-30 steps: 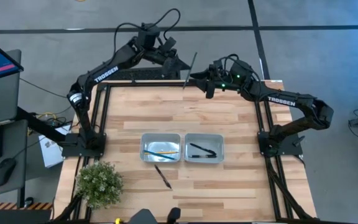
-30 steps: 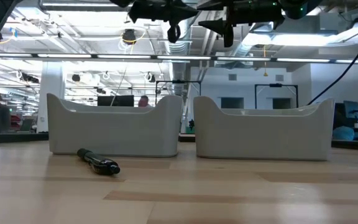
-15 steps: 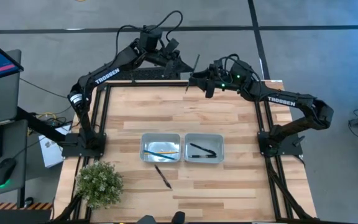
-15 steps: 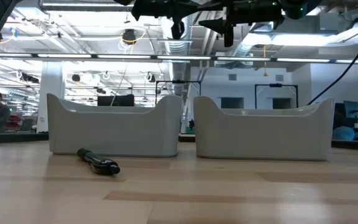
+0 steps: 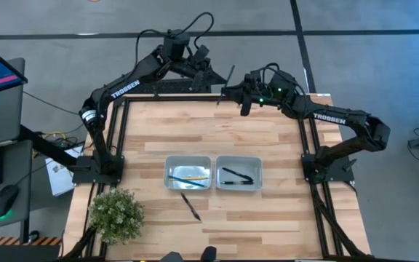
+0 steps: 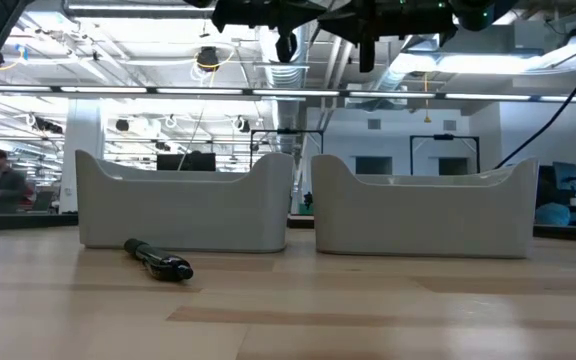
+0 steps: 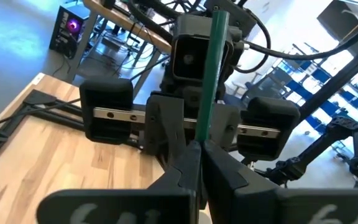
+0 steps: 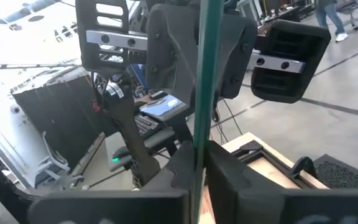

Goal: Sort pens & pencils
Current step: Put the green pencil into the left gray bin

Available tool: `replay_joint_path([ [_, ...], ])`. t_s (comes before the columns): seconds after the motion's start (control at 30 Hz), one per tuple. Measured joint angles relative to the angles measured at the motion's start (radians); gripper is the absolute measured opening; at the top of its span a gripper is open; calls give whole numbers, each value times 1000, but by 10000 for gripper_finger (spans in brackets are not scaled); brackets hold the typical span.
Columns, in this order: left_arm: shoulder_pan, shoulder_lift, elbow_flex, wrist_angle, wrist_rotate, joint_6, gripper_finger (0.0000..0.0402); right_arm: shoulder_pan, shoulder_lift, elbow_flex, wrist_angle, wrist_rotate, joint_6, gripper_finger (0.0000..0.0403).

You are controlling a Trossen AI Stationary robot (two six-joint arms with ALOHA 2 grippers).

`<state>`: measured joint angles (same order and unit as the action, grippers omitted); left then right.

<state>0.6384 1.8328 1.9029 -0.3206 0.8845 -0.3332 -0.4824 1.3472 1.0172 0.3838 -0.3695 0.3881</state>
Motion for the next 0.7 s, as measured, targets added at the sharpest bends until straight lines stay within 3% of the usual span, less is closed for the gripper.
replay_joint_path([
  [0.4, 2, 0, 0, -4, -29, 17, 0, 5, 0, 0, -21, -20, -6, 42],
  [0.6, 33, -7, 0, -80, 108, 40, 0, 12, 0, 0, -78, -81, -5, 39],
  [0.7, 66, -35, 0, -192, 104, 103, 0, 21, 0, 0, -134, -130, -5, 43],
])
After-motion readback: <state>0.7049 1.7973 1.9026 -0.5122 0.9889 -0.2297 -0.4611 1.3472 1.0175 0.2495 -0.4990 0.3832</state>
